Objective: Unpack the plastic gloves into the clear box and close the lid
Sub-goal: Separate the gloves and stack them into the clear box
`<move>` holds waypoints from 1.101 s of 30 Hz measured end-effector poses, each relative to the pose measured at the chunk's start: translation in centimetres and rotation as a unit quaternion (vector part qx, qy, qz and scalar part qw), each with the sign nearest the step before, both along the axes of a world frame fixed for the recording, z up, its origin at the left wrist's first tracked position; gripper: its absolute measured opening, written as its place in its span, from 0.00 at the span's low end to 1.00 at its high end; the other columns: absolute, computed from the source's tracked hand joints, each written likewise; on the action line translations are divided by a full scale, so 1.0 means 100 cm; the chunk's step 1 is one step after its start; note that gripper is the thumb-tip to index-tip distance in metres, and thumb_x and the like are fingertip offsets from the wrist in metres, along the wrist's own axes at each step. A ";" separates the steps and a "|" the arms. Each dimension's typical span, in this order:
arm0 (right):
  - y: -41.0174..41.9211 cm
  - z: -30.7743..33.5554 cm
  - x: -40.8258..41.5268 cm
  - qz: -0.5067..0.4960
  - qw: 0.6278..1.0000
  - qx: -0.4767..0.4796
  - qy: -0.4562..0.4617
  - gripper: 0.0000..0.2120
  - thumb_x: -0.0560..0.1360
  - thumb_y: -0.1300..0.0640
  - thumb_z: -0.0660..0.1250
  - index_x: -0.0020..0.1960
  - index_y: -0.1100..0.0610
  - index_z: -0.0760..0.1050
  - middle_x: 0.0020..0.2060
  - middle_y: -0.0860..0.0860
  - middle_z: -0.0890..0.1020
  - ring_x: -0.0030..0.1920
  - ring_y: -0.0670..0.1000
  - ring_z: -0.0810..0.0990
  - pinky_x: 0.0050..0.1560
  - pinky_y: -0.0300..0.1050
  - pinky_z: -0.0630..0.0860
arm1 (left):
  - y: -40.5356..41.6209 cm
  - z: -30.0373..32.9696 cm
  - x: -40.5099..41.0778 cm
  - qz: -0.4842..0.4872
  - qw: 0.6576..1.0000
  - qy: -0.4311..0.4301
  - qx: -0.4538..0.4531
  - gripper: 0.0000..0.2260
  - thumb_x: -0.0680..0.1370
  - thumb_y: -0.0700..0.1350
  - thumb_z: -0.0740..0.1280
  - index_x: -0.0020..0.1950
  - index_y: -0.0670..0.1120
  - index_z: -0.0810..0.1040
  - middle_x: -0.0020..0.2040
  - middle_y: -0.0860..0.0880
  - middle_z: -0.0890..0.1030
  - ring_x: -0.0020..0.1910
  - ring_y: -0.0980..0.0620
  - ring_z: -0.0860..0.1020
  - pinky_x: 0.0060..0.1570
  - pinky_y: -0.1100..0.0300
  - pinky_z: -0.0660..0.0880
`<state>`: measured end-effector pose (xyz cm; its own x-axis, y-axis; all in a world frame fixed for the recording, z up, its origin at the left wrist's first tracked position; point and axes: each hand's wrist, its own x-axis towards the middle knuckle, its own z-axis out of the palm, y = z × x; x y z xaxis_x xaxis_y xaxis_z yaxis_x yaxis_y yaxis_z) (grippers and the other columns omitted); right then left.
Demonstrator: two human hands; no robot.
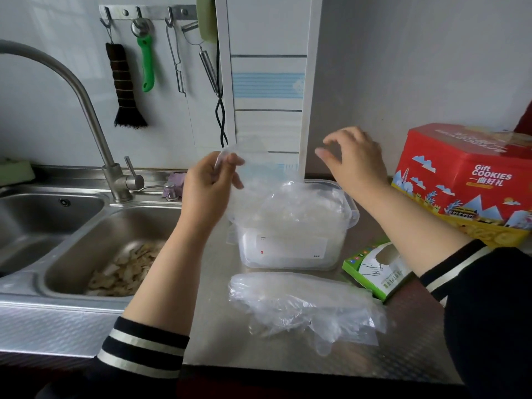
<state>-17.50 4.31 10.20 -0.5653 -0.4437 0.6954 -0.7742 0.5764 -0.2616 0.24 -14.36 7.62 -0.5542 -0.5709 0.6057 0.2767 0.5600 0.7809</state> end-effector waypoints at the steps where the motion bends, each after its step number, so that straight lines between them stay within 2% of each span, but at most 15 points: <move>1: 0.000 0.008 0.009 0.099 0.989 -0.085 -0.071 0.21 0.76 0.41 0.64 0.59 0.56 0.75 0.55 0.52 0.79 0.56 0.51 0.77 0.60 0.51 0.73 | 0.002 0.003 -0.001 -0.014 1.000 -0.005 -0.009 0.10 0.81 0.53 0.61 0.44 0.54 0.79 0.29 0.56 0.79 0.29 0.49 0.69 0.32 0.58 0.66; 2: -0.003 0.015 0.021 0.197 0.957 -0.129 -0.169 0.26 0.74 0.38 0.62 0.62 0.56 0.74 0.55 0.51 0.80 0.55 0.48 0.78 0.61 0.47 0.74 | 0.005 0.004 -0.002 -0.027 0.999 -0.011 -0.016 0.10 0.81 0.53 0.62 0.44 0.54 0.80 0.29 0.56 0.79 0.29 0.50 0.68 0.32 0.58 0.66; 4: -0.009 0.024 0.041 0.315 0.897 -0.109 -0.289 0.35 0.70 0.38 0.63 0.70 0.56 0.64 0.54 0.50 0.80 0.56 0.46 0.78 0.61 0.39 0.72 | 0.012 0.012 -0.007 -0.050 0.998 -0.026 -0.034 0.09 0.81 0.52 0.63 0.45 0.51 0.80 0.29 0.56 0.79 0.28 0.54 0.67 0.29 0.61 0.63; 6: -0.017 0.025 0.054 0.329 0.902 -0.046 -0.277 0.35 0.72 0.46 0.68 0.73 0.53 0.59 0.47 0.52 0.81 0.49 0.45 0.80 0.54 0.35 0.74 | 0.018 0.019 -0.014 -0.065 0.995 -0.044 -0.058 0.06 0.80 0.51 0.65 0.46 0.51 0.79 0.28 0.56 0.79 0.27 0.56 0.69 0.30 0.61 0.66; 8: -0.021 0.023 0.055 0.294 0.924 -0.050 -0.240 0.28 0.76 0.56 0.69 0.72 0.50 0.61 0.41 0.59 0.80 0.38 0.45 0.79 0.43 0.33 0.75 | 0.017 0.023 -0.023 -0.049 0.992 -0.073 -0.095 0.04 0.77 0.52 0.69 0.49 0.53 0.78 0.30 0.55 0.81 0.32 0.57 0.77 0.37 0.59 0.71; 10: -0.020 0.022 0.048 0.237 0.939 -0.064 -0.239 0.26 0.78 0.59 0.67 0.71 0.48 0.62 0.39 0.59 0.80 0.34 0.44 0.77 0.36 0.32 0.73 | 0.011 0.025 -0.032 0.000 0.985 -0.108 -0.133 0.11 0.74 0.55 0.70 0.54 0.56 0.76 0.35 0.55 0.81 0.36 0.57 0.78 0.40 0.58 0.72; 12: -0.016 0.016 0.036 0.176 0.946 -0.049 -0.267 0.27 0.78 0.58 0.66 0.72 0.45 0.60 0.38 0.54 0.80 0.34 0.44 0.77 0.33 0.35 0.73 | 0.000 0.024 -0.039 0.051 0.976 -0.140 -0.160 0.14 0.74 0.57 0.70 0.58 0.58 0.74 0.40 0.55 0.80 0.36 0.56 0.76 0.37 0.58 0.70; 16: -0.006 -0.001 0.021 0.066 0.967 0.018 -0.246 0.27 0.77 0.55 0.65 0.72 0.44 0.58 0.44 0.49 0.80 0.44 0.52 0.79 0.44 0.46 0.75 | -0.011 0.015 -0.056 0.092 0.950 -0.204 -0.216 0.14 0.76 0.56 0.67 0.60 0.55 0.74 0.43 0.56 0.79 0.41 0.53 0.75 0.34 0.59 0.65; 19: -0.005 -0.011 0.018 -0.013 0.971 0.104 -0.213 0.27 0.78 0.53 0.63 0.74 0.47 0.55 0.53 0.51 0.80 0.53 0.58 0.78 0.49 0.48 0.72 | -0.010 0.010 -0.068 0.114 0.927 -0.236 -0.269 0.12 0.78 0.53 0.67 0.59 0.52 0.76 0.45 0.56 0.80 0.48 0.51 0.75 0.39 0.58 0.68; 22: -0.004 -0.019 0.015 -0.068 0.968 0.165 -0.176 0.28 0.78 0.55 0.61 0.74 0.50 0.54 0.60 0.54 0.77 0.58 0.60 0.76 0.52 0.50 0.68 | -0.004 0.011 -0.073 0.153 0.912 -0.199 -0.324 0.08 0.78 0.49 0.67 0.55 0.49 0.80 0.49 0.52 0.82 0.51 0.46 0.75 0.45 0.56 0.68; 25: -0.004 -0.022 0.015 -0.091 0.963 0.199 -0.159 0.26 0.78 0.58 0.60 0.73 0.53 0.56 0.59 0.54 0.78 0.60 0.59 0.75 0.56 0.52 0.66 | 0.013 0.009 -0.066 0.081 0.908 -0.175 -0.373 0.12 0.80 0.54 0.60 0.52 0.51 0.81 0.49 0.53 0.83 0.50 0.47 0.78 0.52 0.53 0.72; 27: -0.004 -0.025 0.014 -0.102 0.959 0.216 -0.156 0.23 0.77 0.60 0.60 0.71 0.54 0.60 0.59 0.53 0.78 0.61 0.58 0.75 0.55 0.52 0.64 | 0.028 0.002 -0.061 0.002 0.863 -0.319 -0.392 0.22 0.82 0.60 0.49 0.55 0.51 0.80 0.54 0.51 0.83 0.55 0.46 0.78 0.59 0.48 0.71; 29: -0.003 -0.027 0.013 -0.109 0.947 0.256 -0.161 0.19 0.76 0.59 0.61 0.67 0.53 0.65 0.59 0.53 0.78 0.61 0.57 0.75 0.54 0.51 0.63 | 0.037 -0.005 -0.058 -0.034 0.810 -0.462 -0.360 0.31 0.81 0.64 0.42 0.59 0.49 0.79 0.57 0.48 0.81 0.59 0.45 0.76 0.63 0.47 0.68; 31: -0.004 -0.029 0.013 -0.109 0.935 0.299 -0.154 0.20 0.75 0.54 0.65 0.66 0.53 0.68 0.62 0.53 0.74 0.63 0.57 0.72 0.58 0.52 0.65 | 0.039 -0.013 -0.056 -0.036 0.800 -0.503 -0.326 0.35 0.80 0.65 0.40 0.60 0.46 0.79 0.57 0.46 0.81 0.59 0.44 0.76 0.64 0.48 0.68; 33: -0.001 -0.031 0.013 -0.113 0.937 0.298 -0.143 0.23 0.75 0.50 0.67 0.67 0.52 0.68 0.64 0.55 0.69 0.65 0.58 0.68 0.61 0.53 0.65 | 0.036 -0.019 -0.052 -0.006 0.815 -0.467 -0.344 0.32 0.81 0.63 0.41 0.58 0.47 0.80 0.56 0.46 0.82 0.57 0.44 0.77 0.61 0.49 0.69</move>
<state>-16.24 4.18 7.06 -0.8165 -0.5521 0.1687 -0.5628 0.8264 -0.0193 -4.99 -10.72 5.77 -0.9599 -0.2651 0.0914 -0.2488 0.9556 0.1581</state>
